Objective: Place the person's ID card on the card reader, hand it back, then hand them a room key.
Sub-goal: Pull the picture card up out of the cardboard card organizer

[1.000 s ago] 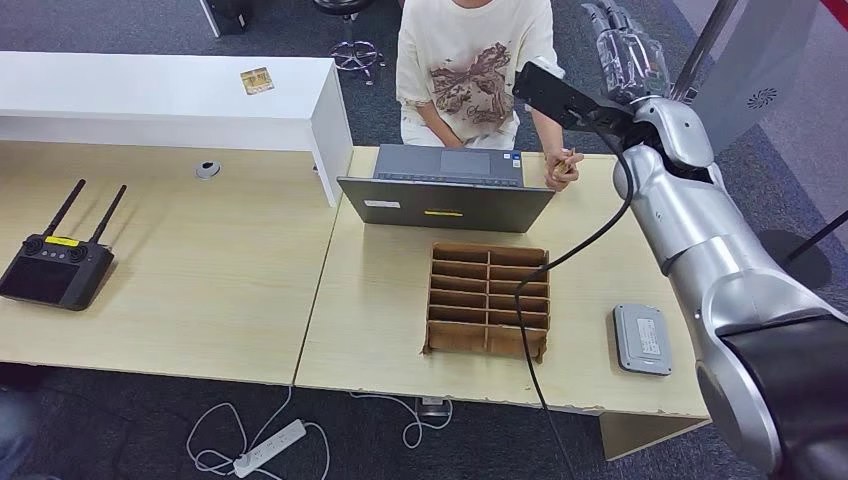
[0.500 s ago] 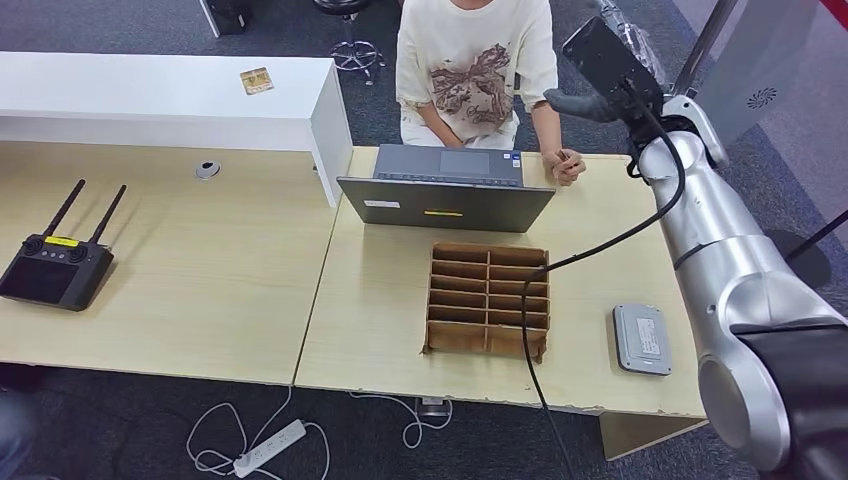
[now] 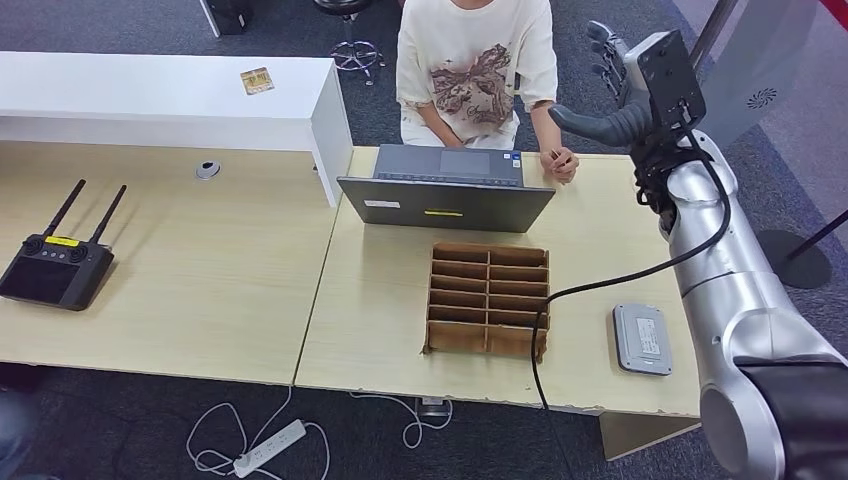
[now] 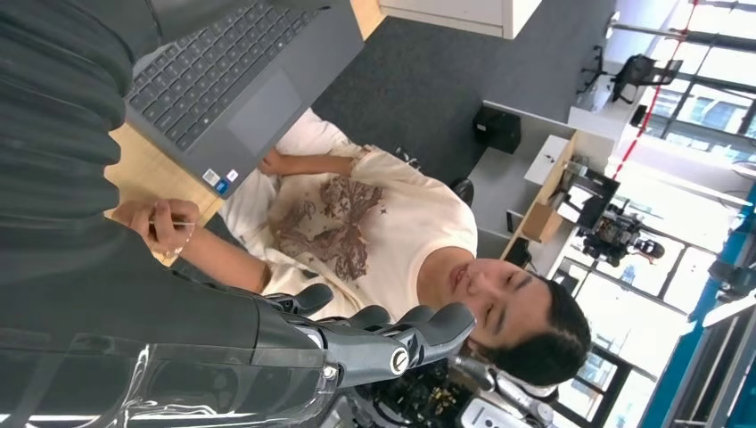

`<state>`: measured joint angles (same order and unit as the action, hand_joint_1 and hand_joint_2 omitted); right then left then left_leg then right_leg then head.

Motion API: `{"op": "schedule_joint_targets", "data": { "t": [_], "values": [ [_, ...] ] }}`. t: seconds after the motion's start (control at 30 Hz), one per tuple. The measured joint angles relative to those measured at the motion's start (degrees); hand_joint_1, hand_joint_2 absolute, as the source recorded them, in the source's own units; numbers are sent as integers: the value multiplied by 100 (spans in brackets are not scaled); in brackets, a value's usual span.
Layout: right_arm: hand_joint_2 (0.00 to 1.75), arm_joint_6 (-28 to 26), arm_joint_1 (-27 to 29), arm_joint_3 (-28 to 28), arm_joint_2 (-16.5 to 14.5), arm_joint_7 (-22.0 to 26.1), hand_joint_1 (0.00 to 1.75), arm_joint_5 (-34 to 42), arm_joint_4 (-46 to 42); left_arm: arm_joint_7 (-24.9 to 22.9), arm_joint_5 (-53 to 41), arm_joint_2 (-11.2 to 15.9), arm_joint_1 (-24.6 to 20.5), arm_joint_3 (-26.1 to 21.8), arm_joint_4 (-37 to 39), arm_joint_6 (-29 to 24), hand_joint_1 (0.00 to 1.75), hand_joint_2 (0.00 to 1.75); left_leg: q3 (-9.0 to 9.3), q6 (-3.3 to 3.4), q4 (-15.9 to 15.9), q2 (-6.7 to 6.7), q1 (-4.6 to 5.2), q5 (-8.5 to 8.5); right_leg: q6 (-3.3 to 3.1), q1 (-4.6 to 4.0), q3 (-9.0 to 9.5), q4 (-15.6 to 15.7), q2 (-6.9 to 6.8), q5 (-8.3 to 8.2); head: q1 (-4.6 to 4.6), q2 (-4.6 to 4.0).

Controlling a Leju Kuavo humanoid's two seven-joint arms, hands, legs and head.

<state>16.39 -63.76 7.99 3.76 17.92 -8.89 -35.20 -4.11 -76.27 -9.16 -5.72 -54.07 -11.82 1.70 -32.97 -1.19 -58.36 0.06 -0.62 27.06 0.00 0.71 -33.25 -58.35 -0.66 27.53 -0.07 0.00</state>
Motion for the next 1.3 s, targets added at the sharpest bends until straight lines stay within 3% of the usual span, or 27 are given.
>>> {"op": "schedule_joint_targets", "data": {
  "t": [0.5, 0.8, 1.03, 1.3],
  "values": [
    [175, 134, 323, 312, 321, 89, 0, 877, -494, 0, 69, 4, 10, 0, 0, -51, 0, 0, 0, 0, 0, 0, 0, 0, 0, 0, 0, 0, 0, 0, 0, 0],
    [175, 133, 915, 414, 666, 211, 0, 1471, -1121, 10, 95, 7, 47, 0, 0, -49, 0, 0, -1, 0, 0, -1, 1, 0, 0, 0, 0, 2, -2, 0, 0, 0],
    [175, 37, 1476, 467, 1036, 240, 0, 1635, -1833, 57, 151, 5, 75, 0, 0, -58, 0, 0, -1, 0, -1, -2, 0, 1, 0, 0, 0, 4, -4, 0, -1, 0],
    [175, 20, 2457, 417, 1674, 360, 0, 1749, -2841, 59, 175, 9, 98, 0, 0, -64, 0, 0, -4, 1, -1, -5, 1, 3, 0, 0, 0, 7, -8, 1, 0, 0]
  ]
}}
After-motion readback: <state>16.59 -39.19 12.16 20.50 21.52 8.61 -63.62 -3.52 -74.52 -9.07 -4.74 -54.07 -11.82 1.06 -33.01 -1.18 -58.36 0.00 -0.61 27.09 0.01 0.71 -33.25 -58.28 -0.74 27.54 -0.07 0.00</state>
